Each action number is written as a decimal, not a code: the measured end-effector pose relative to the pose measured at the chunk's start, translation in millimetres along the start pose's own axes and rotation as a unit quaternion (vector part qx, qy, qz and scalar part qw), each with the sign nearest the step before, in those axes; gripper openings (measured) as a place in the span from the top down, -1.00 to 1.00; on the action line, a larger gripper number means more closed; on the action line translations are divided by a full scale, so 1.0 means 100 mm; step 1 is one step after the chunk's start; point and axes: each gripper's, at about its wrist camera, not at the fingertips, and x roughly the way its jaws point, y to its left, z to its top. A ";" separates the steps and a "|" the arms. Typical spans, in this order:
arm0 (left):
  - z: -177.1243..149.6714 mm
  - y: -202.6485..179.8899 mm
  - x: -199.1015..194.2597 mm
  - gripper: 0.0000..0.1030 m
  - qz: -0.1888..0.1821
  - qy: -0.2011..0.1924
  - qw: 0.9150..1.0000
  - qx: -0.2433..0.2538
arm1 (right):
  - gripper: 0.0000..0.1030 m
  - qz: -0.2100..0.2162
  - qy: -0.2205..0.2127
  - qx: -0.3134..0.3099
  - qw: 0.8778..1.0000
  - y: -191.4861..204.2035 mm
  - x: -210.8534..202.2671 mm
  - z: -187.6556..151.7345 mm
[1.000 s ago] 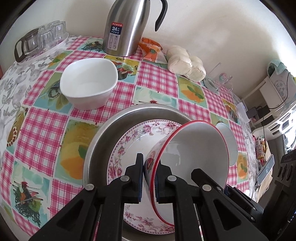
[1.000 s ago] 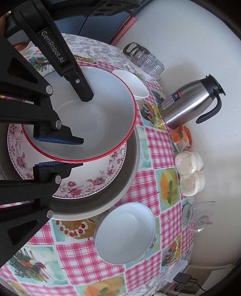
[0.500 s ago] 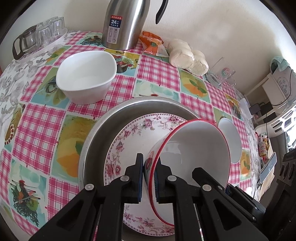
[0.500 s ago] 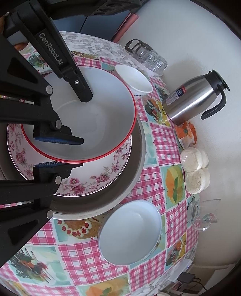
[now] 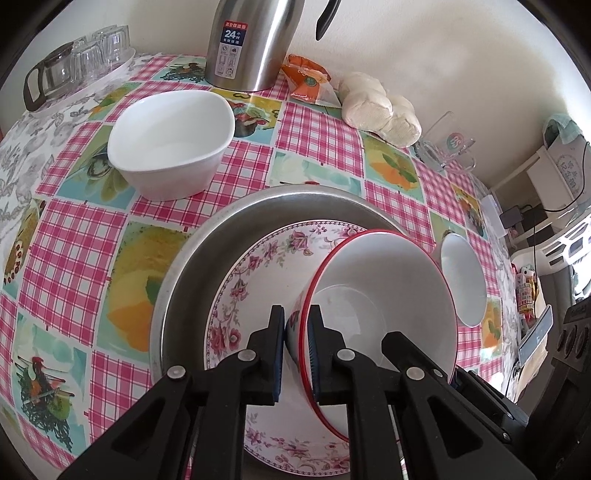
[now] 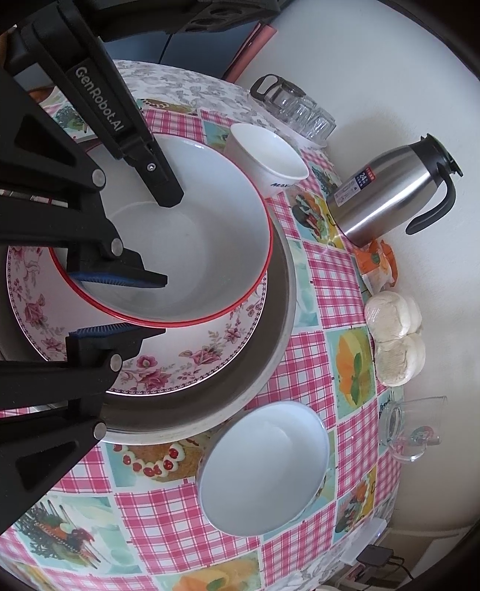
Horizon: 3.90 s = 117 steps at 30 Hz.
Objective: Organize plates and bowls
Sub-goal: 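Lower the red-rimmed bowl onto the floral plate inside the basin, then open both tools to release the red-rimmed bowl rim, then move both tools away from the basin toward the white square bowl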
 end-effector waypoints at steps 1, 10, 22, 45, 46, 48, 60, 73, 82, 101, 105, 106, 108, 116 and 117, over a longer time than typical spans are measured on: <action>0.00 0.00 0.00 0.80 -0.001 0.000 1.000 -0.001 | 0.58 0.000 0.000 0.000 1.000 0.00 0.00 0.00; 0.00 0.03 0.01 0.78 -0.005 0.002 1.000 -0.009 | 0.57 -0.002 0.000 -0.003 1.000 0.00 0.02 0.02; 0.00 0.08 0.00 0.78 -0.007 0.000 1.000 -0.023 | 0.55 0.001 0.000 -0.011 1.000 0.04 0.04 0.03; 0.00 0.09 -0.04 0.71 -0.016 0.002 0.999 -0.037 | 0.53 0.019 0.006 0.005 1.000 -0.04 0.03 0.04; 0.01 0.09 -0.05 0.71 -0.017 0.001 0.999 -0.037 | 0.53 0.020 0.005 0.005 1.000 -0.04 0.03 0.04; 0.01 0.08 -0.09 0.71 -0.017 -0.004 0.999 -0.037 | 0.53 0.018 0.002 0.005 1.000 -0.04 0.00 0.04; 0.06 0.08 -0.40 0.62 -0.006 -0.044 0.998 -0.033 | 0.53 0.015 -0.034 0.008 0.999 -0.05 -0.28 0.12; 0.10 0.19 -0.69 -0.07 0.030 -0.077 0.996 -0.043 | 0.26 -0.013 -0.092 -0.024 0.995 0.12 -0.79 0.19; 0.12 0.36 -0.83 -0.15 0.072 -0.095 0.991 -0.059 | -0.25 -0.039 -0.092 -0.043 0.994 0.21 -0.82 0.18; 0.07 1.05 -1.17 -0.81 0.179 -0.165 0.960 -0.135 | -1.00 -0.057 -0.078 -0.059 0.994 0.42 -0.61 0.11; 0.04 1.22 -1.23 -0.82 0.181 -0.174 0.955 -0.160 | -1.00 -0.051 -0.082 -0.070 0.993 0.53 -0.58 0.07; 0.04 1.28 -1.25 -0.82 0.182 -0.177 0.952 -0.168 | -1.00 -0.047 -0.082 -0.076 0.993 0.58 -0.57 0.06; 0.02 1.36 -1.29 -0.82 0.184 -0.182 0.950 -0.178 | -1.00 -0.045 -0.082 -0.084 0.992 0.64 -0.55 0.04; 0.00 1.68 -1.35 -0.82 0.183 -0.179 0.947 -0.194 | -1.00 -0.035 -0.076 -0.120 0.989 1.04 -0.42 -0.08; 0.00 1.72 -1.36 -0.82 0.183 -0.179 0.947 -0.195 | -1.00 -0.035 -0.074 -0.125 0.989 1.09 -0.40 -0.10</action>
